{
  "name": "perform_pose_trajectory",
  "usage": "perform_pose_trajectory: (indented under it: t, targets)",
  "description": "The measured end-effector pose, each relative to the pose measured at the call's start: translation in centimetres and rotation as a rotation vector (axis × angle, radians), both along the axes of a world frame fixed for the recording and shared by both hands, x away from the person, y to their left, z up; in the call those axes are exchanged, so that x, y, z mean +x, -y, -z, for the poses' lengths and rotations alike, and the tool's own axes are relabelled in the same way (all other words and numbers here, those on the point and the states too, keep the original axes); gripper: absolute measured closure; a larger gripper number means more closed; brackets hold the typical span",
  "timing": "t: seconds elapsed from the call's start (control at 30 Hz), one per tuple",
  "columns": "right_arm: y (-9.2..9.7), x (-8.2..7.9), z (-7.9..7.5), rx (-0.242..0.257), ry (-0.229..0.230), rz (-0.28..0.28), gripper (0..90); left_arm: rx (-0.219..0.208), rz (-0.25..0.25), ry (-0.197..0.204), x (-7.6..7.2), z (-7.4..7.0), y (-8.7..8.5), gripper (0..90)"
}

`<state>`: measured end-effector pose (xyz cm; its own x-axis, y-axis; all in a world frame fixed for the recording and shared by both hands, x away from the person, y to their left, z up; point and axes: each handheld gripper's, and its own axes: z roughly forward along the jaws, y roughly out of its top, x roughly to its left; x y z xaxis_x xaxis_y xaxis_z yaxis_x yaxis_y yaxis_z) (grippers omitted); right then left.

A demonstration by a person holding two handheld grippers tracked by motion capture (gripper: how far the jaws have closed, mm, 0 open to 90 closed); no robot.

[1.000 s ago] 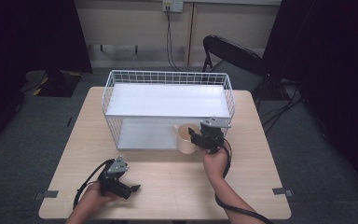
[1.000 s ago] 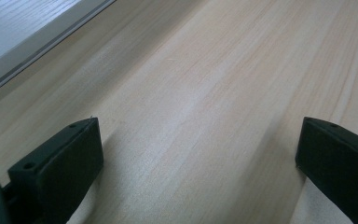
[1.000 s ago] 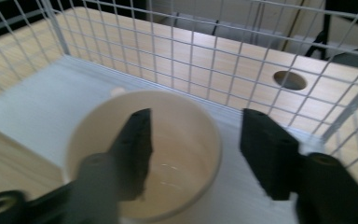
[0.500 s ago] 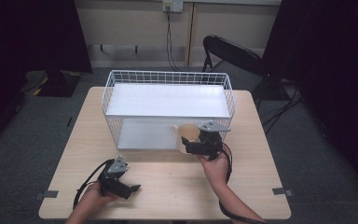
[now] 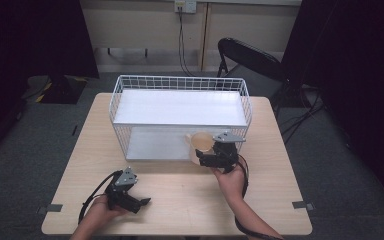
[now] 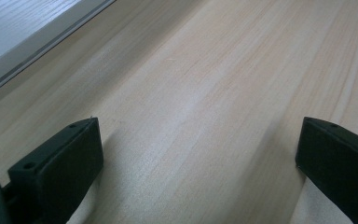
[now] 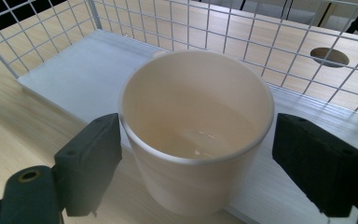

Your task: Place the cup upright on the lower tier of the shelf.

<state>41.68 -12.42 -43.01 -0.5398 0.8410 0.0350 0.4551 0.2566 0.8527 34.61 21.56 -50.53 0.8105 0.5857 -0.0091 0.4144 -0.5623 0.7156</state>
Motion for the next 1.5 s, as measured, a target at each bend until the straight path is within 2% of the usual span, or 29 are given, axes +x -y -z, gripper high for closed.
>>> perform_pose_trajectory:
  t: [0.1,0.3,0.7,1.0,1.5]
  targets:
    - [-0.10,-0.18,-0.05,-0.011,0.021,-0.003,16.9,0.001,0.000,0.001,0.00,0.00,-0.01,0.2]
    - [-0.04,-0.13,0.04,-0.001,0.012,0.001,17.5,0.001,0.000,0.001,0.00,0.00,-0.01,0.2]
    - [-0.17,-0.23,0.08,-0.023,0.018,0.006,19.3,-0.003,-0.001,-0.003,-0.01,0.01,0.01,0.2]
    - [-0.06,-0.23,-0.12,-0.022,0.032,0.017,32.6,-0.004,-0.001,-0.005,-0.02,0.02,0.02,0.2]
    - [-0.45,-0.07,-0.22,-0.045,0.033,0.031,46.9,-0.004,-0.001,-0.004,-0.02,0.02,0.02,0.2]
